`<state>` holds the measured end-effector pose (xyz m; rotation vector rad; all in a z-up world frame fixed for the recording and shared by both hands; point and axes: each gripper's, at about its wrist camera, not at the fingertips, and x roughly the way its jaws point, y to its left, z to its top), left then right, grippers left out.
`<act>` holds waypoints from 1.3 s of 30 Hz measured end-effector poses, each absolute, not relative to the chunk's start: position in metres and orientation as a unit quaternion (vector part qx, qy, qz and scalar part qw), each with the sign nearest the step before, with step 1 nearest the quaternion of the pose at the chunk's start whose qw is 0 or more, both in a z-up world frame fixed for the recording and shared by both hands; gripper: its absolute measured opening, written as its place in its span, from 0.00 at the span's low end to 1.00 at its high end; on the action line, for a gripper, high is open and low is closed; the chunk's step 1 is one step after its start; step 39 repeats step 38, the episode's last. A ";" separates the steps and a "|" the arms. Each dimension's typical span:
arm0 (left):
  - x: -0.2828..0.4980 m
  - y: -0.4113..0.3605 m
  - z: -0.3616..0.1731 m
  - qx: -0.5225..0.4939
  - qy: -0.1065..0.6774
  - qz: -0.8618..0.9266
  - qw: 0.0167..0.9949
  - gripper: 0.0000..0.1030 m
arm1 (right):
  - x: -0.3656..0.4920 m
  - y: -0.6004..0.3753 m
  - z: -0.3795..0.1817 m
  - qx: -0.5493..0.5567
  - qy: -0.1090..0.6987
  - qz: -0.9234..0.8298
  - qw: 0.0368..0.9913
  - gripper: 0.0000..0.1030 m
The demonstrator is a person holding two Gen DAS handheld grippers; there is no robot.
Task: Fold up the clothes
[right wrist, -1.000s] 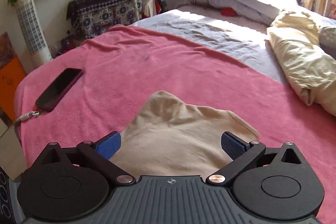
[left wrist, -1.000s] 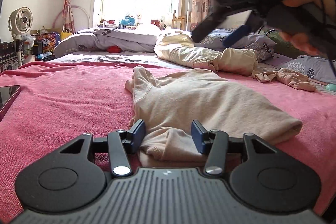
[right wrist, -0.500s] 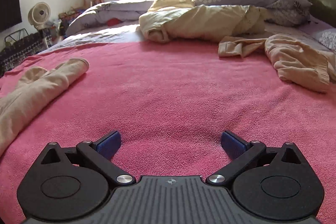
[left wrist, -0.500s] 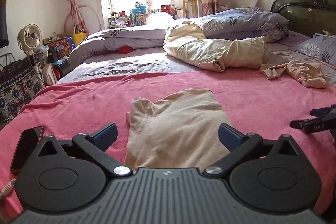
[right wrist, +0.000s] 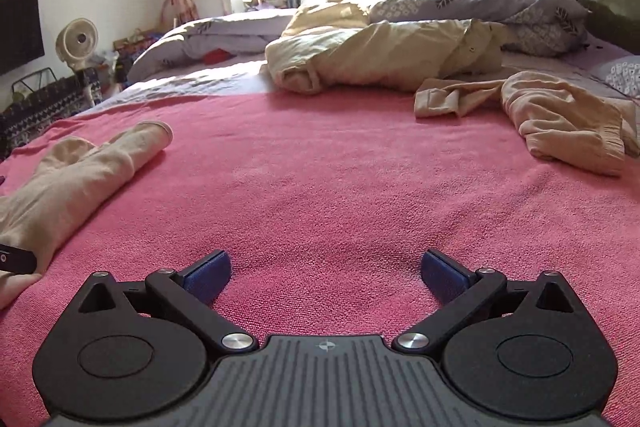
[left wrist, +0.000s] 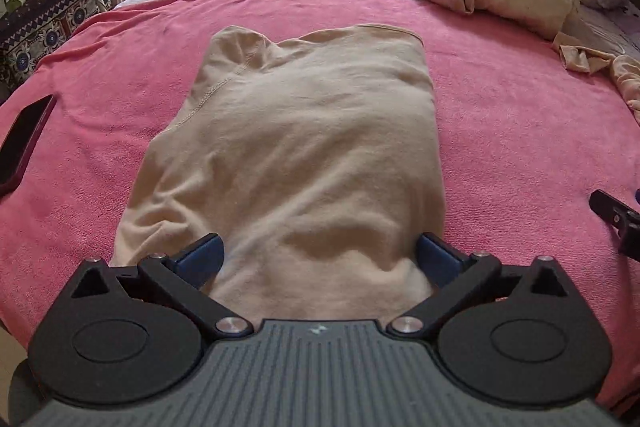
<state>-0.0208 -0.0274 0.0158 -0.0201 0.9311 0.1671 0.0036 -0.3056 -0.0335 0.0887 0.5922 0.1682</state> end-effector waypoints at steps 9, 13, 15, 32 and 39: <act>-0.032 -0.046 0.023 0.014 0.506 0.067 0.860 1.00 | 0.004 -0.308 -0.034 0.050 0.289 0.084 0.952 1.00; -0.034 -0.050 0.021 0.023 0.508 0.069 0.859 1.00 | 0.003 -0.307 -0.034 0.049 0.289 0.083 0.952 1.00; -0.033 -0.048 0.021 0.014 0.509 0.068 0.858 1.00 | 0.003 -0.307 -0.034 0.049 0.289 0.082 0.952 1.00; -0.034 -0.041 0.016 -0.011 0.492 0.066 0.868 1.00 | 0.003 -0.308 -0.034 0.047 0.290 0.083 0.952 1.00; -0.036 -0.042 0.015 -0.005 0.487 0.068 0.871 1.00 | 0.004 -0.308 -0.034 0.047 0.290 0.083 0.952 1.00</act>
